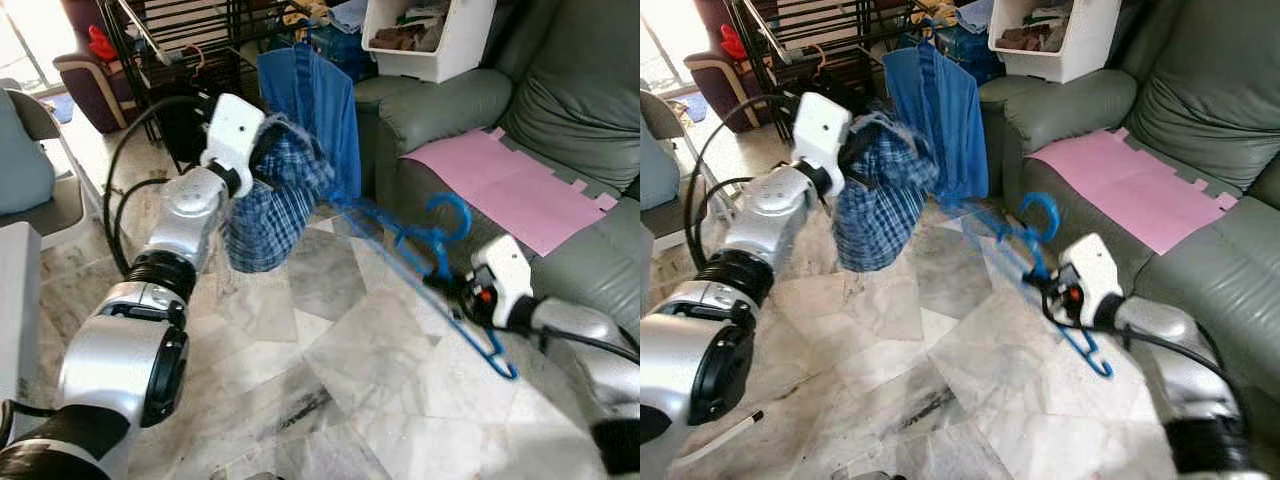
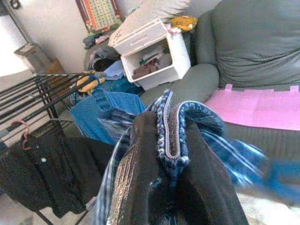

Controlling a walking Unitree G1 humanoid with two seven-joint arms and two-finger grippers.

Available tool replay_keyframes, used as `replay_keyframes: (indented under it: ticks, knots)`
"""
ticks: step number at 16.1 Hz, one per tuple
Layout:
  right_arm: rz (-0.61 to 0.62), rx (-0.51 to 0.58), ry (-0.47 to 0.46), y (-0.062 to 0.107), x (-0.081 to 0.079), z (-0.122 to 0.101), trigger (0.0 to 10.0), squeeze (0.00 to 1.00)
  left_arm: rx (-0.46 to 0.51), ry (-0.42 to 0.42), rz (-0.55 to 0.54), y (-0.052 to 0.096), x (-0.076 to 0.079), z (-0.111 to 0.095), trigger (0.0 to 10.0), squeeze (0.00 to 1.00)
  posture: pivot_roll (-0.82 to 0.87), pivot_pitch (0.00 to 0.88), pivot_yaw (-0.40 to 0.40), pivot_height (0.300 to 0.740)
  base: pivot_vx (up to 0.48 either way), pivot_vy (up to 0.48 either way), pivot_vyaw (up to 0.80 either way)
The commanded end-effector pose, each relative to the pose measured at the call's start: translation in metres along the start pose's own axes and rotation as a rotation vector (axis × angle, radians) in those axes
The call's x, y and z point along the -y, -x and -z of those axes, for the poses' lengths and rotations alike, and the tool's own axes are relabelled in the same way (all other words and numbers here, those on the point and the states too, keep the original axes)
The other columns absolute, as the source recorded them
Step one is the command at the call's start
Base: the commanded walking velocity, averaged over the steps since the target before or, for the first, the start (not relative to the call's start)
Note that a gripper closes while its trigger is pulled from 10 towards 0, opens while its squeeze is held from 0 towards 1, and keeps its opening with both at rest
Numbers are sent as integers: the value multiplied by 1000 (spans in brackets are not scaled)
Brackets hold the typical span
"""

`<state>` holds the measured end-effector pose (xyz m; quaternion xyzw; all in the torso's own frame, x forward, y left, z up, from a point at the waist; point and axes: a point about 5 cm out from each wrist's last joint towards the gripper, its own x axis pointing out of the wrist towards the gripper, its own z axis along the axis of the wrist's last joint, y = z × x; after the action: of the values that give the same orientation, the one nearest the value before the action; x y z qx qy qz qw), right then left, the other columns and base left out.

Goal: Hang hanger

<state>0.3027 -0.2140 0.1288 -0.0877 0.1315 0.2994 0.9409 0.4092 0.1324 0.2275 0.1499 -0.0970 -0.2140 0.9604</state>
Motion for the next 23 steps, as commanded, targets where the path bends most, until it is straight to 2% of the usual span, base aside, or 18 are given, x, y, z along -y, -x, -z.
replay_keyframes:
  ticks: [1,5,8,9,11,12,14,17,18,23]
  knots:
    - [49,24,17,-1,6,-5,10000,0,38,-5,-12,-5,-5,-14,10000,0,-177,0,73,740,0,0,0]
    - [-16,49,17,-7,-2,-7,10000,0,41,23,-5,-6,-4,-16,10000,0,-176,0,70,740,0,0,0]
    - [-54,30,-15,-4,-3,-1,10000,0,51,112,-24,-10,-4,-22,10000,0,-179,0,73,740,0,0,0]
    - [-88,23,-23,-5,-8,1,10000,0,53,131,-31,-11,-3,-23,10000,0,-179,0,75,740,0,0,0]
    - [-218,11,-39,-5,-29,4,10000,0,20,150,-87,-13,-4,-21,10000,0,-178,0,76,740,0,0,0]
    - [-265,-3,-51,-4,-36,8,10000,0,18,196,-98,-14,-3,-21,10000,0,-178,0,76,740,0,0,0]
    - [-242,-18,-37,-5,-33,12,10000,0,39,227,-74,-16,-1,-25,10000,0,-178,0,76,740,0,0,0]
    - [-184,-15,-24,-7,-25,9,10000,0,43,227,-54,-16,2,-26,10000,0,-177,0,75,740,0,0,0]
    - [-99,-2,-17,-10,-14,6,10000,0,40,229,-50,-16,2,-24,10000,0,-177,0,73,740,0,0,0]
    - [-79,21,-26,-19,-13,3,10000,0,62,240,-12,-18,7,-30,10000,0,-175,0,70,740,0,0,0]
